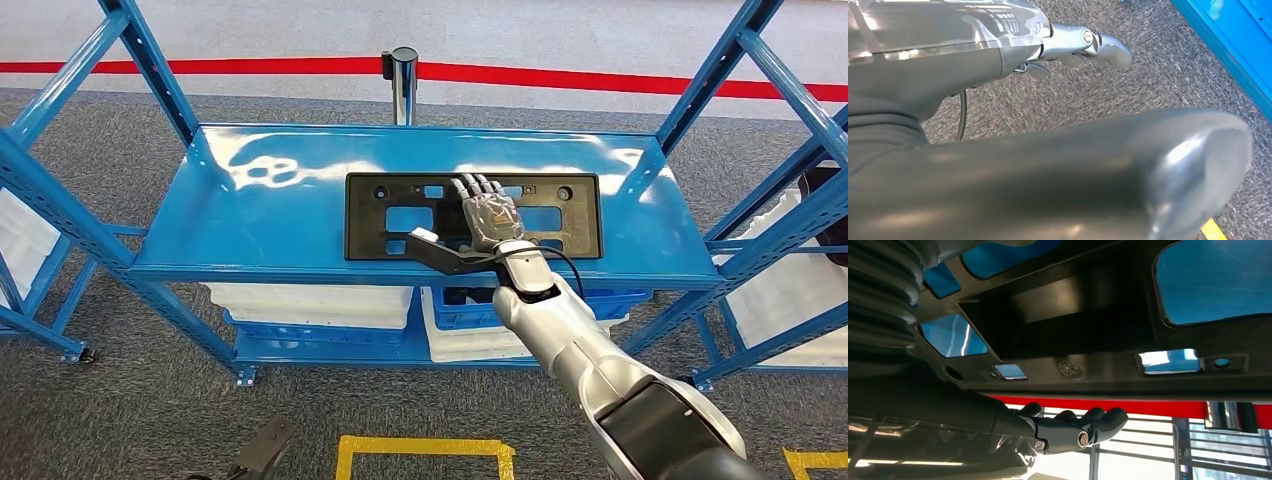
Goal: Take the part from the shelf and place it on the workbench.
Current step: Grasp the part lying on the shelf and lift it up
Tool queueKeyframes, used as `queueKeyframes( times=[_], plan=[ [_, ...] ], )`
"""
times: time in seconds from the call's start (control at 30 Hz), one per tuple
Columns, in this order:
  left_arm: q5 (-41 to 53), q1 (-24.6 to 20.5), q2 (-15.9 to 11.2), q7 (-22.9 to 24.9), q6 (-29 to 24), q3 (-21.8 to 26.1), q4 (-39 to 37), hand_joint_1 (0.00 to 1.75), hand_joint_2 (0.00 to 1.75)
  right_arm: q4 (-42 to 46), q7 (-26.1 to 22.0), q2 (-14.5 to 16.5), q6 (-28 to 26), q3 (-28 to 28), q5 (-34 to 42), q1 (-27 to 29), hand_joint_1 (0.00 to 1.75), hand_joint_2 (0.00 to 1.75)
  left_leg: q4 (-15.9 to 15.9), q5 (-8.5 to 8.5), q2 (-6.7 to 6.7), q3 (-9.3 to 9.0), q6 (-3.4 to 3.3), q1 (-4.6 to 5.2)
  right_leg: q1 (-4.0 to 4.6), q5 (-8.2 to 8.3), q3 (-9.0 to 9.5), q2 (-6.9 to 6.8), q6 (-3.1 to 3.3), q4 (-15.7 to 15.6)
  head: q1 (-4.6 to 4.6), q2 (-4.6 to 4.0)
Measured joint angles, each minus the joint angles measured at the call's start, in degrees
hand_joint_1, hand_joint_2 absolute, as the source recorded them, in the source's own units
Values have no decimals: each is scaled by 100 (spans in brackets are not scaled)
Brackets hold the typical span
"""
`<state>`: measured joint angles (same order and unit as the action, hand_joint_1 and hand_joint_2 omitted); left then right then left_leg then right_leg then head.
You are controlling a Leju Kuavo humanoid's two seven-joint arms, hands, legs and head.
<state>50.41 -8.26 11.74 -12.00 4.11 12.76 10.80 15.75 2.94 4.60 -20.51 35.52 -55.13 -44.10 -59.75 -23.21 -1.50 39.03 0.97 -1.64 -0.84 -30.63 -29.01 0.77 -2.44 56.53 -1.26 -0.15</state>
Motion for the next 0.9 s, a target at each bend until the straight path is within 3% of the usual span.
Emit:
queueKeyframes(
  times=[0.57, 0.8, 0.9],
  plan=[
    [19, 1, 0, -2, -2, 93, 0, 0, 0, 1, -429, 52, -369, 19, -21, -54, 0, 175, 0, 0, 1, 0, 0, 0, 0, 0, 1, 0, 0, 0, 0, 0],
    [43, 0, 0, -4, -4, 101, 0, 0, 0, 106, -921, 52, -637, -210, 142, -203, 0, 175, 0, 0, 1, 0, 0, 1, 0, 0, 3, 0, 0, 0, -1, 0],
    [36, 0, 0, -11, -4, 110, 0, 0, 0, 172, -1094, 52, -488, -284, 123, -323, 0, 175, 0, 0, 1, 0, 0, 0, 0, 0, 2, 1, 0, 0, 0, 0]
  ],
)
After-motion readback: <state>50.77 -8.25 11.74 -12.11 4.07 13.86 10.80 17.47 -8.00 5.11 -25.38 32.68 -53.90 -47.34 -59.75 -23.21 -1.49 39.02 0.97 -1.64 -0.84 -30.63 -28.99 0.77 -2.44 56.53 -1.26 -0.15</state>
